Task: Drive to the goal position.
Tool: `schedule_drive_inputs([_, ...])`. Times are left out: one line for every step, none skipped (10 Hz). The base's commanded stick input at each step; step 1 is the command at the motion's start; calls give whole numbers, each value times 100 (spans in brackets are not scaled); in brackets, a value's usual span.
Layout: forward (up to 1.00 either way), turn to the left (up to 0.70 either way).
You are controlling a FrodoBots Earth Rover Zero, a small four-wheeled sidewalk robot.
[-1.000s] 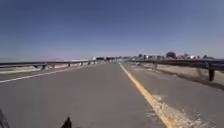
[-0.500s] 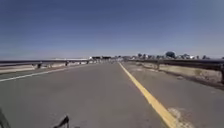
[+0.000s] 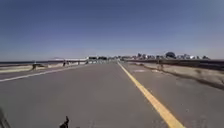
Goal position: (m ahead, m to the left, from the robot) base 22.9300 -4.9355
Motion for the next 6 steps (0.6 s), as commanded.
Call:
schedule_drive_inputs([100, 0])
schedule_drive_inputs([100, 0])
schedule_drive_inputs([100, 0])
schedule_drive_inputs([100, 0])
schedule_drive_inputs([100, 0])
schedule_drive_inputs([100, 0])
